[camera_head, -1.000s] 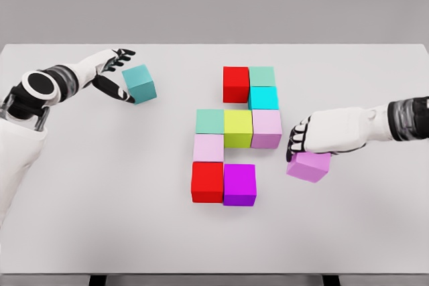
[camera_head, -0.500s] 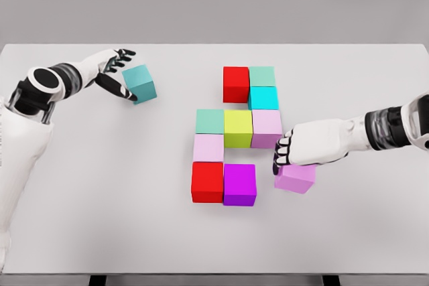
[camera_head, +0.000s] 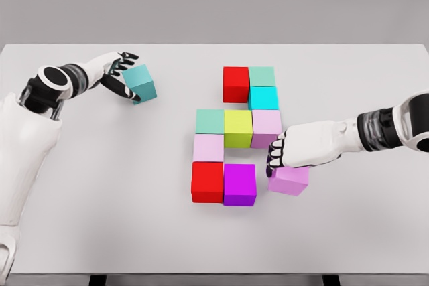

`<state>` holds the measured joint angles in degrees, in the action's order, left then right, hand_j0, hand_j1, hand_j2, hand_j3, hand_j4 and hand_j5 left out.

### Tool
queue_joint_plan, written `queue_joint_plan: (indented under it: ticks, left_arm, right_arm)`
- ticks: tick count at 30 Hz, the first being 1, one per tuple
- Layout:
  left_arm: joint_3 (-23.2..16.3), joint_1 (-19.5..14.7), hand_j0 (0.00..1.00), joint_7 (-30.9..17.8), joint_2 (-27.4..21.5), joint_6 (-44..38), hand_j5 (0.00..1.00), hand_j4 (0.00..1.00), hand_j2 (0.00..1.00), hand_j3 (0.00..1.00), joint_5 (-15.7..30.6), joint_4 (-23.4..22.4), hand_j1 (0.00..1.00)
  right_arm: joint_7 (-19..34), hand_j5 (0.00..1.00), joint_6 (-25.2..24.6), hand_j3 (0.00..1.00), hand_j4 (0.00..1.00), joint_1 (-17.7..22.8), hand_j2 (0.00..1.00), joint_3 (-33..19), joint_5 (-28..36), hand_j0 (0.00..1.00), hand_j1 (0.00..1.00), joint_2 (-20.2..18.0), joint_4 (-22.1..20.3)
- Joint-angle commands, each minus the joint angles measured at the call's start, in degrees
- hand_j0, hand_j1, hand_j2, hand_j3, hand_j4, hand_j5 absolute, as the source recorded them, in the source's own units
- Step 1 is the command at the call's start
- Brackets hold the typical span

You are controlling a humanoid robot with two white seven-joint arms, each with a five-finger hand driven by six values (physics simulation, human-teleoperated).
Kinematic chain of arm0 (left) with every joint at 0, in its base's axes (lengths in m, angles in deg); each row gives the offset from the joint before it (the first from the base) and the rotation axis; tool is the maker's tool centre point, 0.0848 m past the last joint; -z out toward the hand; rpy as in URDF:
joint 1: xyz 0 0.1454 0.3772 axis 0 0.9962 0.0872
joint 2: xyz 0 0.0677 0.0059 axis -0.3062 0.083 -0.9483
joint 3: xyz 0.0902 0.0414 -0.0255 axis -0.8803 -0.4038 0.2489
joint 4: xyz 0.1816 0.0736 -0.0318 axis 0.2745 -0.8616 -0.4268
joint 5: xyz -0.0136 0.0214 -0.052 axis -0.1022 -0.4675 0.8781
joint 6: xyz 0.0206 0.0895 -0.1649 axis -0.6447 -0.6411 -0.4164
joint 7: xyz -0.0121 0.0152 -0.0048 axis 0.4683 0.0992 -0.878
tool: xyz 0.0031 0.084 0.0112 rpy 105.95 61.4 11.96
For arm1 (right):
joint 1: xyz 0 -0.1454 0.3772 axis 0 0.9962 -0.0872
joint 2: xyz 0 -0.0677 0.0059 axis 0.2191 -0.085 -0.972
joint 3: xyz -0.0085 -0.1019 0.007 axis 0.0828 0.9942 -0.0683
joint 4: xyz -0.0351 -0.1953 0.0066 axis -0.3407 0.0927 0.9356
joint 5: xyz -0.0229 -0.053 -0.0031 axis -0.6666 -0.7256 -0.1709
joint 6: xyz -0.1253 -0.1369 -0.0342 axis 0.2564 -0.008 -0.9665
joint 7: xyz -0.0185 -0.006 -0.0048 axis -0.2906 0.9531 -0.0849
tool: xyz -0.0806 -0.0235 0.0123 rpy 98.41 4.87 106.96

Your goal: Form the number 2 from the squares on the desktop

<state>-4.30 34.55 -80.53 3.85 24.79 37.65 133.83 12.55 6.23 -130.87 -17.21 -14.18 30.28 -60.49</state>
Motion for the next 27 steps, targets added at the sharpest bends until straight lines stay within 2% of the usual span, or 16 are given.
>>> queue_joint_plan:
  ticks: [1, 4, 11, 16, 17, 18, 21, 23, 27]
  left_arm:
    - [0.0, 0.0, 0.95, 0.0, 0.4, 0.1, 0.95, 0.95, 0.95, 0.95, -0.2, -0.9, 0.95]
    - [0.0, -0.7, 0.95, 0.0, 0.5, 0.1, 0.95, 0.95, 0.95, 0.95, -0.2, -2.3, 0.95]
    - [0.1, -1.0, 0.94, 0.0, 0.8, 0.1, 0.94, 0.94, 0.94, 0.94, -0.2, -3.2, 0.94]
    - [0.1, -1.2, 0.83, 0.0, 0.9, 0.1, 0.83, 0.83, 0.83, 0.83, -0.2, -3.2, 0.83]
    - [0.0, -1.2, 0.81, 0.0, 0.9, 0.1, 0.81, 0.81, 0.81, 0.81, -0.2, -3.2, 0.81]
    - [0.1, -1.2, 0.79, 0.0, 1.1, 0.1, 0.79, 0.79, 0.79, 0.79, -0.2, -3.2, 0.79]
    - [0.1, -1.2, 0.73, 0.0, 1.5, 0.1, 0.73, 0.73, 0.73, 0.73, -0.2, -3.2, 0.73]
    - [0.5, -1.2, 0.71, 0.0, 1.5, 0.1, 0.71, 0.71, 0.71, 0.71, -0.2, -3.3, 0.71]
    - [1.2, -1.1, 0.67, 0.0, 1.6, 0.1, 0.67, 0.67, 0.67, 0.67, -0.2, -3.3, 0.67]
  right_arm:
    - [0.0, 0.62, -0.1, 0.62, 0.62, 0.0, 0.62, 0.0, 0.2, 0.62, 0.62, 0.0, 0.0]
    - [0.0, 0.67, -0.1, 0.67, 0.67, -0.1, 0.67, 0.0, 0.2, 0.67, 0.67, 0.0, 0.0]
    - [0.0, 0.68, -0.1, 0.68, 0.68, 0.0, 0.68, 0.1, 0.3, 0.68, 0.68, 1.0, 0.0]
    - [0.0, 0.69, -0.1, 0.69, 0.69, 0.0, 0.69, 0.1, 0.3, 0.69, 0.69, 1.0, 0.0]
    - [0.0, 0.78, -0.1, 0.78, 0.78, -0.1, 0.78, 0.1, 0.3, 0.78, 0.78, 1.0, 0.0]
    - [0.0, 1.0, -0.1, 1.0, 1.0, -0.2, 1.0, 0.1, 0.3, 1.0, 1.0, 0.9, 0.0]
    - [0.0, 1.0, -0.1, 1.0, 1.0, -0.5, 1.0, -0.8, 1.2, 1.0, 1.0, 0.1, 0.0]
    - [0.0, 1.0, -0.1, 1.0, 1.0, -0.7, 1.0, -3.0, 4.8, 1.0, 1.0, -1.0, 0.0]
    - [0.0, 1.0, -0.1, 1.0, 1.0, -0.6, 1.0, -6.6, 7.7, 1.0, 1.0, -5.4, 0.0]
